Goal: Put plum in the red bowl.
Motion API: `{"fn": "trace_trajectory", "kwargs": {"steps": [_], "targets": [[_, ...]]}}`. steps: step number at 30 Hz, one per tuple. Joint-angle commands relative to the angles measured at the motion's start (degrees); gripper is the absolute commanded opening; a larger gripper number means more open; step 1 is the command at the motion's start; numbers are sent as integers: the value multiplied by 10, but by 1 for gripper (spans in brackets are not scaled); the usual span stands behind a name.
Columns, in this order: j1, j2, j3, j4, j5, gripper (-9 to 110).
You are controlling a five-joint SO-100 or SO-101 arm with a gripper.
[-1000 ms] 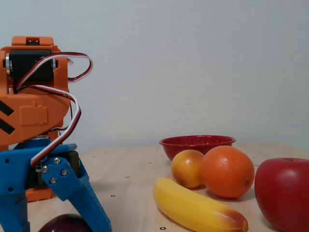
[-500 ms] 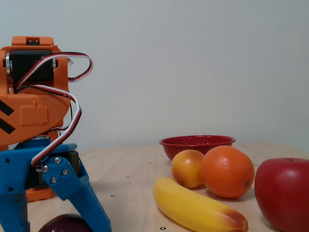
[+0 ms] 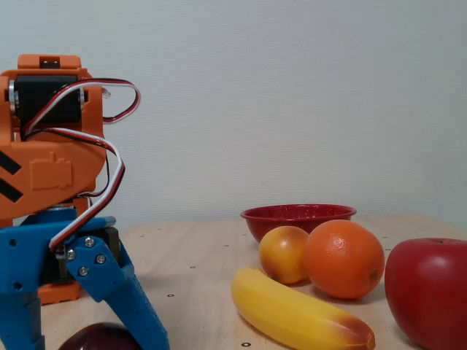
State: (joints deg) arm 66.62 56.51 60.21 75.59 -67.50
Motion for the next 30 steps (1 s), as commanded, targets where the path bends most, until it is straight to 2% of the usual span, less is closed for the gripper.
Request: {"fn": "trace_trajectory", "kwargs": {"steps": [1,8,22,30], "targets": [[-12,38,-18,-22,-4,0],[-25,113,-5,-29,40,0],[-105,372,62,78,100,0],[-180,399,33,123,147,0]]}}
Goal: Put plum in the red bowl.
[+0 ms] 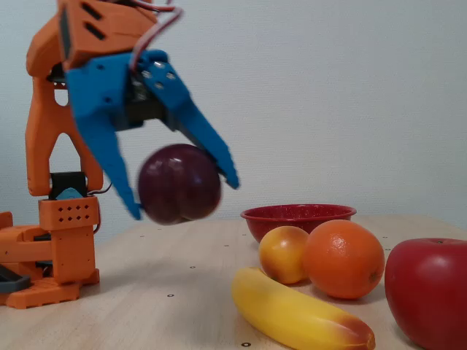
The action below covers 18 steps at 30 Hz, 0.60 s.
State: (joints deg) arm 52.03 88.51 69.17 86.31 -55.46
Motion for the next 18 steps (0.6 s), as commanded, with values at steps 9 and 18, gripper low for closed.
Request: {"fn": "trace_trajectory", "kwargs": {"steps": [9,18], "targets": [[-206,38,-194,100,154,0],[-383,54,-200,123,289,0]]}}
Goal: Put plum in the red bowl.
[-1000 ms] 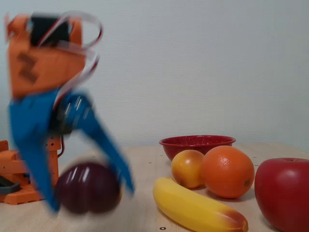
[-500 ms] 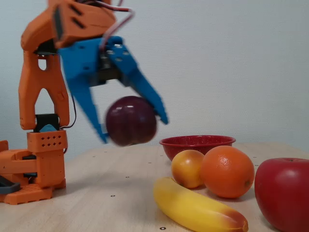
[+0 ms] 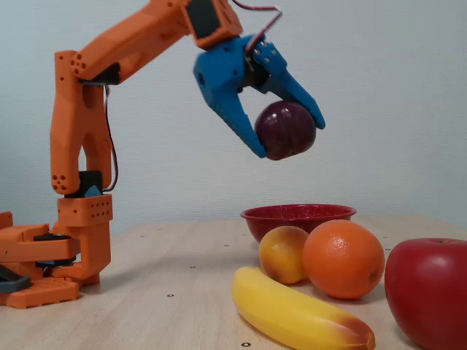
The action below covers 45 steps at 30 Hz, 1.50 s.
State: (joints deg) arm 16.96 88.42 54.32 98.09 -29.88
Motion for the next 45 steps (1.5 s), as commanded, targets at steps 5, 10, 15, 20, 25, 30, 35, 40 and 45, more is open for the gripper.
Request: {"fn": "trace_trajectory", "kwargs": {"steps": [5,10,15,20,25,30,35,40,45], "targets": [[-116,56,-51,9,93,0],[-193,54,-49,9,165,0],[-274,41,-48,4,248,0],[-346,21,-40,-23,301,0],[-399,0,-12,-52,327,0],[-432,-47,-4,-61,335,0],[-445,-100,-8,-91,332,0],[-455,-161,-35,-110,318,0],[-467,-216,-65,-122,301,0]]}}
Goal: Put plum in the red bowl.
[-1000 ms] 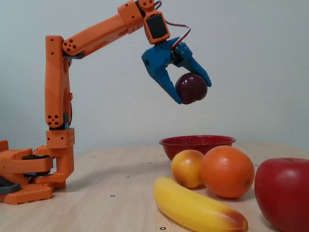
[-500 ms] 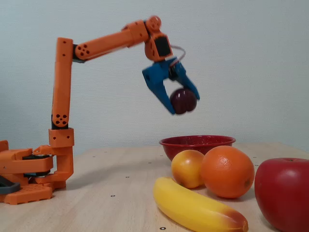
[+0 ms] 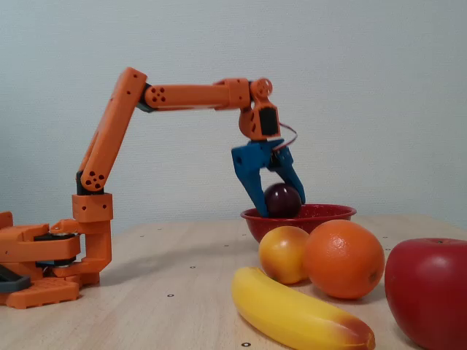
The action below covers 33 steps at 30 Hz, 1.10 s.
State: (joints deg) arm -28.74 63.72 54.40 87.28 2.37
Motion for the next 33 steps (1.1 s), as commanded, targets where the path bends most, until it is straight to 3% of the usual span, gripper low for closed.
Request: {"fn": "trace_trajectory", "kwargs": {"steps": [1,6,10,15,22,33], "targets": [[-11,24,-69,-18,-23,0],[-16,-4,-71,-42,-62,0],[-12,-11,-72,-40,-60,29],[-8,0,-87,-47,-67,41],[-5,33,-104,-35,-62,43],[27,146,-131,12,-42,25]]}}
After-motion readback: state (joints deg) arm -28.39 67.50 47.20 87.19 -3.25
